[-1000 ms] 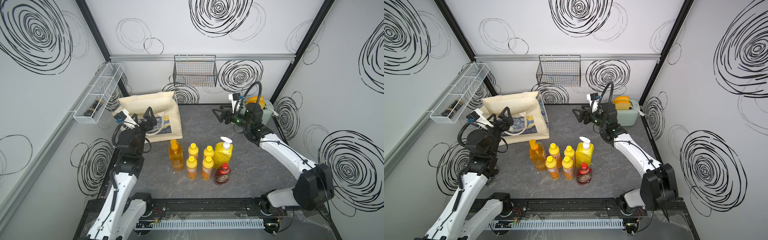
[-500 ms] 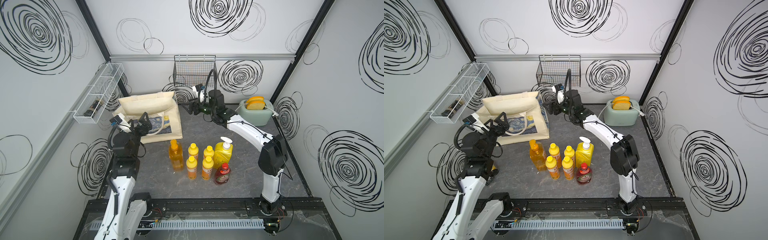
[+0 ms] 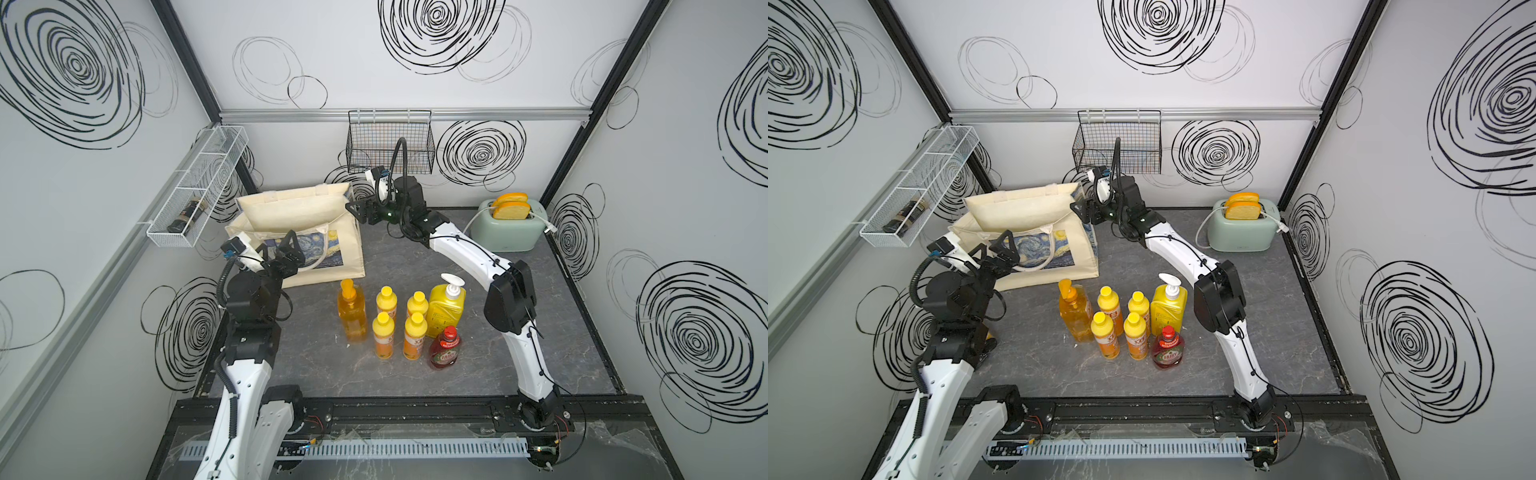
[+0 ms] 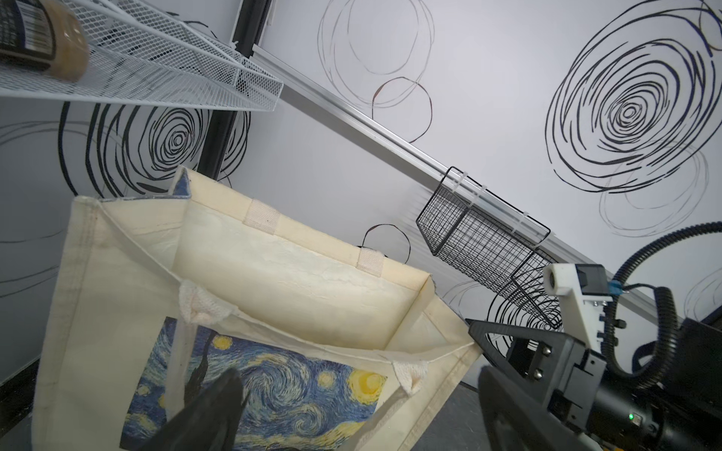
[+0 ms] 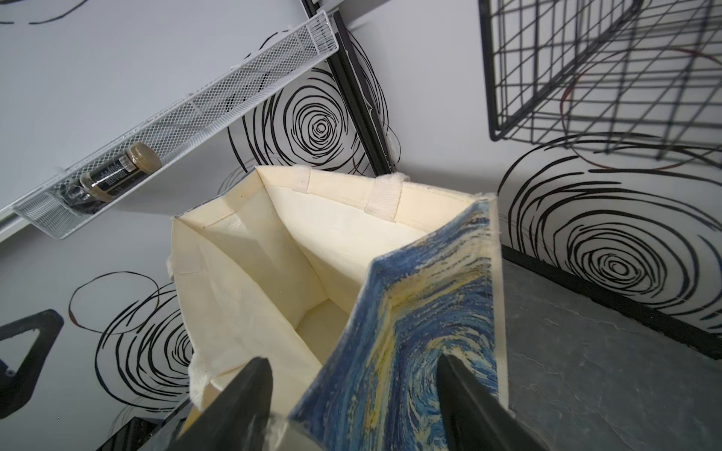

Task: Pack dish soap into the shopping bag
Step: Move the shopping bag to the center of the board.

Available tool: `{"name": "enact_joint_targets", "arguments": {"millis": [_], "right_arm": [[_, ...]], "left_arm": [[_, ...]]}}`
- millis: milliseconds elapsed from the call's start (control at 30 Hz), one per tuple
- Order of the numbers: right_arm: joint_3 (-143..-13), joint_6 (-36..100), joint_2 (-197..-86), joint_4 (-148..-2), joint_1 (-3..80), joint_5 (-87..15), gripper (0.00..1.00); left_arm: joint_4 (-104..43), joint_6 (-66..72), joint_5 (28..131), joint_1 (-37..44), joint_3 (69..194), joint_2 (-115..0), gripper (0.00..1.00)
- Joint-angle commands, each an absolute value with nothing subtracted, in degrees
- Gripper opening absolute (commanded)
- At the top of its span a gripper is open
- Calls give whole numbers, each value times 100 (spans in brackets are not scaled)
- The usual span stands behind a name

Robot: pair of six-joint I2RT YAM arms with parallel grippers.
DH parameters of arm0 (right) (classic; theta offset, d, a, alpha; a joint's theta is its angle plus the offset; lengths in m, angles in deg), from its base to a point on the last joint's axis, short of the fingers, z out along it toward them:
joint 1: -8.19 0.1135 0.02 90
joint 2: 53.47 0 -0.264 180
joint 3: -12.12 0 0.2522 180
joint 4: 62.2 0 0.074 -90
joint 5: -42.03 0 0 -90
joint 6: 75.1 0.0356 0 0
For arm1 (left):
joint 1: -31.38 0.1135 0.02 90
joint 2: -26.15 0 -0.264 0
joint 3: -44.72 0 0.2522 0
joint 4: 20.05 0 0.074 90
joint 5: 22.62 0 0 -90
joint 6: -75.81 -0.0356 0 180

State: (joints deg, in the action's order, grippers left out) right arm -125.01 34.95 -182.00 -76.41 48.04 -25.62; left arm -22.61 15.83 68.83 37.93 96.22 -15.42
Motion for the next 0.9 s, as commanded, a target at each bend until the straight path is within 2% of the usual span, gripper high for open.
{"name": "enact_joint_targets", "arguments": {"millis": [0,133,267,433,533,700,867], "right_arm": [[-12777,3594,-18283,-7836,4897,-2390,65],[-12811,3665,-18272,-7843,4906,-2289,60],[-12790,3671,-18207,-7957,4927,-2169,71],[-12730,3611,-18165,-8019,4967,-2210,69],[-12765,3610,-18175,-8021,4967,-2242,61],[-12866,3505,-18118,-8149,4941,-2407,34],[-12866,3432,-17948,-8275,4743,-2527,13]], "left_arm": [[-1999,1580,6878,3776,9565,-1508,96],[-1984,1593,6914,3771,9557,-1516,96],[-2015,1583,6914,3763,9557,-1475,96],[-2046,1561,6861,3710,9557,-1420,96],[-2055,1543,6837,3675,9561,-1437,96],[-2025,1543,6855,3624,9565,-1463,96],[-2053,1520,6898,3452,9651,-1472,96]]}}
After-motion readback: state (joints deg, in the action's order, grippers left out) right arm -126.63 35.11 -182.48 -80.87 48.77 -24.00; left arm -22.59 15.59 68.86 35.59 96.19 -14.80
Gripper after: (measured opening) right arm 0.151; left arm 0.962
